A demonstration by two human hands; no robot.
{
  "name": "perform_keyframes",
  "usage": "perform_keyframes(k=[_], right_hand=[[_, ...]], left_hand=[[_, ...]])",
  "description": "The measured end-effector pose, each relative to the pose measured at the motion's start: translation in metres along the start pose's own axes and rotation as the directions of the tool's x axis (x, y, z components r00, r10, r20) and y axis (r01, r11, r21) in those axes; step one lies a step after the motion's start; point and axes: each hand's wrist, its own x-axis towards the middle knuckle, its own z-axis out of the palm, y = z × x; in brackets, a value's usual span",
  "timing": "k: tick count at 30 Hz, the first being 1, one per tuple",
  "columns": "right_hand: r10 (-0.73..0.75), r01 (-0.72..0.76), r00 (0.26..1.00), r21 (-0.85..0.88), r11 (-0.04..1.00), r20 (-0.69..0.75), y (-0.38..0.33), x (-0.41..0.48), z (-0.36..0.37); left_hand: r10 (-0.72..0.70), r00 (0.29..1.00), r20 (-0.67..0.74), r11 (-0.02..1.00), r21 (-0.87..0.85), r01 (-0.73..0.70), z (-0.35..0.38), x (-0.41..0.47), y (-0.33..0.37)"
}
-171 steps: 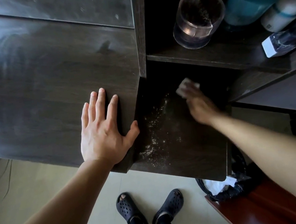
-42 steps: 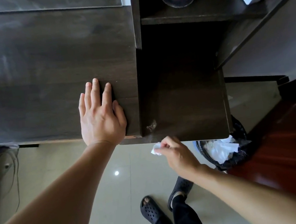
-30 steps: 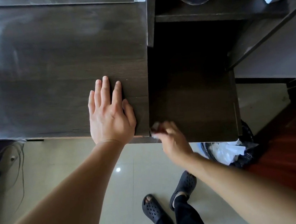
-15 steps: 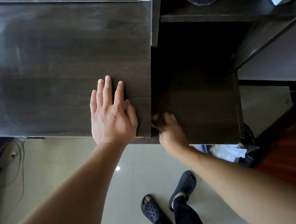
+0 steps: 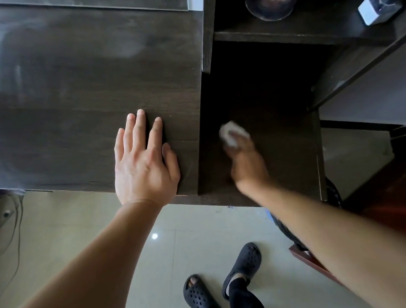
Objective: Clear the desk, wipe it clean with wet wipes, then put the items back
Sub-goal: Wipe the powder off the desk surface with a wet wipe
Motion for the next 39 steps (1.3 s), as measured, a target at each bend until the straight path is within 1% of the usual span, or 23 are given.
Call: perform_keyframes(k=[1,3,5,6,10,12,14,16,18,19,20,21,22,23,24,26,28,30,32,34,35,37,39], right_hand=[[-0.110,0.110,0.993,0.002,0.994,0.050,-0.005,-0.030,0.006],[-0.332,0.340,0.923,-0.009,0.940,0.195,-0.008,-0.089,0.008],[-0.420,0.432,0.850,0.036,0.901,0.318,0.001,-0.117,0.000],[-0.463,0.479,0.825,0.035,0.877,0.324,0.009,-0.112,-0.003],[-0.497,0.552,0.810,-0.120,0.825,0.311,0.032,-0.031,-0.009],[-0.447,0.548,0.809,-0.214,0.809,0.380,0.035,0.014,-0.012],[-0.371,0.473,0.865,-0.301,0.828,0.338,0.036,0.053,-0.020],[-0.151,0.221,0.966,-0.365,0.905,0.210,0.034,0.087,-0.031],[0.095,-0.042,0.988,-0.381,0.923,0.120,0.030,0.103,-0.036],[0.098,-0.047,0.988,-0.374,0.926,0.117,0.026,0.100,-0.034],[-0.015,0.060,0.991,-0.347,0.936,0.132,0.025,0.093,-0.027],[-0.176,0.228,0.965,-0.290,0.929,0.193,0.023,0.082,-0.020],[-0.307,0.375,0.908,-0.226,0.899,0.286,0.022,0.075,-0.018],[-0.380,0.463,0.854,-0.188,0.866,0.355,0.025,0.078,-0.019],[-0.411,0.496,0.834,-0.174,0.850,0.369,0.033,0.091,-0.019],[-0.322,0.408,0.890,-0.250,0.878,0.322,0.043,0.132,-0.024],[-0.140,0.240,0.951,-0.372,0.897,0.277,0.043,0.169,-0.032],[-0.026,0.137,0.967,-0.432,0.891,0.253,0.032,0.178,-0.025],[-0.095,0.194,0.963,-0.404,0.894,0.251,0.028,0.167,-0.019],[-0.209,0.282,0.944,-0.298,0.912,0.254,0.040,0.157,-0.027],[-0.201,0.267,0.949,-0.279,0.922,0.241,0.052,0.157,-0.035],[-0.032,0.083,0.987,-0.324,0.942,0.157,0.082,0.155,-0.053],[0.250,-0.237,0.968,-0.355,0.904,-0.009,0.101,0.150,-0.068]], left_hand=[[0.000,1.000,-0.001,1.000,-0.003,0.000,0.000,0.000,0.001],[-0.004,1.000,0.003,1.000,0.003,0.004,-0.001,0.001,0.000],[-0.007,1.000,0.016,1.000,0.021,0.007,-0.001,0.001,0.000],[-0.016,1.000,0.022,0.999,0.028,0.015,0.000,0.001,0.001],[-0.152,0.988,0.012,0.988,0.037,0.151,0.011,0.011,0.021],[-0.177,0.984,0.008,0.983,0.061,0.176,0.016,0.013,0.026],[-0.169,0.986,0.008,0.984,0.067,0.168,0.017,0.012,0.025],[-0.166,0.986,0.002,0.984,0.069,0.166,0.017,0.012,0.024],[-0.168,0.986,0.000,0.983,0.071,0.167,0.017,0.013,0.026],[-0.166,0.986,0.000,0.984,0.069,0.165,0.017,0.013,0.026],[-0.164,0.987,0.000,0.984,0.068,0.163,0.017,0.013,0.026],[-0.163,0.987,0.000,0.984,0.070,0.163,0.016,0.013,0.026],[-0.165,0.986,0.001,0.984,0.073,0.165,0.016,0.013,0.025],[-0.169,0.986,-0.002,0.983,0.072,0.168,0.016,0.013,0.025],[-0.170,0.985,-0.005,0.983,0.068,0.170,0.016,0.013,0.025],[-0.168,0.986,-0.009,0.984,0.062,0.168,0.016,0.013,0.026],[-0.167,0.986,-0.012,0.984,0.061,0.167,0.017,0.014,0.026],[-0.169,0.985,-0.015,0.984,0.061,0.170,0.017,0.014,0.025],[-0.170,0.985,-0.009,0.984,0.057,0.170,0.016,0.013,0.026],[-0.165,0.986,-0.008,0.985,0.057,0.166,0.016,0.014,0.027],[-0.164,0.986,-0.009,0.985,0.061,0.164,0.016,0.014,0.026],[-0.161,0.987,-0.009,0.985,0.062,0.162,0.017,0.013,0.026],[-0.165,0.986,-0.010,0.984,0.063,0.165,0.017,0.013,0.026]])
